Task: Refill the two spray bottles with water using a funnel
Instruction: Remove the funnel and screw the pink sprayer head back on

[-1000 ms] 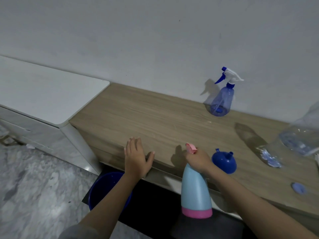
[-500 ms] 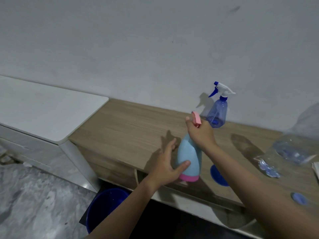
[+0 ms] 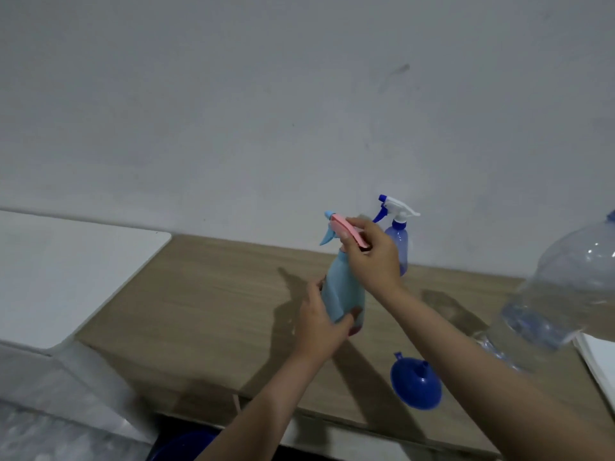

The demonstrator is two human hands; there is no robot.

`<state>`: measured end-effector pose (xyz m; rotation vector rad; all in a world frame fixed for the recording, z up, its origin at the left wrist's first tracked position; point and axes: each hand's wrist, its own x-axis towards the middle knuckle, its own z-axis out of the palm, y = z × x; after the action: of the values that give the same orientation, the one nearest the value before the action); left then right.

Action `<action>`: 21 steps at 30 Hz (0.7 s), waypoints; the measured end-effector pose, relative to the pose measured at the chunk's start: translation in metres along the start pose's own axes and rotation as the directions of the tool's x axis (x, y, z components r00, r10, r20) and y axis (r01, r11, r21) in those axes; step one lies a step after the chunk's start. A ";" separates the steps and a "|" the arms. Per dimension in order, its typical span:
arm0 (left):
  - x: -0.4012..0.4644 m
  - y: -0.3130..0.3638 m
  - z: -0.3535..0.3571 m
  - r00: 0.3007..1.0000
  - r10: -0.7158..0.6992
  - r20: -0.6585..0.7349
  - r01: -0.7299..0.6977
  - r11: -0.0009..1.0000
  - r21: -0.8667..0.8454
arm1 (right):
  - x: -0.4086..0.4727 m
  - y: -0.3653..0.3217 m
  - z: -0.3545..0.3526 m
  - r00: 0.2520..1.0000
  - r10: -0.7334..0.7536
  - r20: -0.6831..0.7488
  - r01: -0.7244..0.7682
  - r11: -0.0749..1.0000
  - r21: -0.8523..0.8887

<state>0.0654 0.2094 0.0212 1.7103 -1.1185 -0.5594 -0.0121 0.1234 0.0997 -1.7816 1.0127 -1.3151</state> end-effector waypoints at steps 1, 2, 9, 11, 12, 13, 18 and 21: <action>0.011 -0.002 0.003 1.000 -0.012 -0.018 0.012 1.000 0.002 | 0.008 0.003 0.000 0.999 0.002 0.040 -0.002 1.000 0.011; 0.022 -0.002 0.006 0.999 -0.022 -0.028 0.022 1.000 0.001 | 0.016 0.005 0.001 0.997 0.000 0.077 -0.002 1.000 0.020; 0.109 -0.014 0.026 1.000 -0.018 -0.009 0.018 0.998 0.052 | 0.082 0.040 0.017 0.983 0.094 0.156 -0.076 0.991 -0.112; 0.130 -0.019 0.033 1.000 -0.022 -0.018 0.024 0.994 0.104 | 0.100 0.052 0.024 0.985 0.073 0.157 -0.039 0.977 -0.209; 0.140 -0.022 0.036 1.000 -0.023 -0.019 0.026 0.991 0.128 | 0.108 0.057 0.028 0.985 0.054 0.161 -0.013 0.970 -0.244; 0.150 -0.025 0.039 1.000 -0.020 -0.016 0.022 0.990 0.137 | 0.115 0.062 0.031 0.985 0.042 0.168 0.005 0.962 -0.271; 0.182 -0.041 0.054 0.999 -0.037 0.005 0.035 0.977 0.210 | 0.139 0.088 0.046 0.969 0.107 0.224 -0.016 0.928 -0.372; 0.193 -0.049 0.060 1.000 -0.024 -0.002 0.023 0.967 0.255 | 0.152 0.097 0.049 0.971 0.128 0.201 -0.049 0.932 -0.360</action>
<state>0.1307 0.0174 -0.0236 1.9462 -1.2138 -0.4449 0.0453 -0.0511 0.0680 -2.0658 1.2441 -0.8917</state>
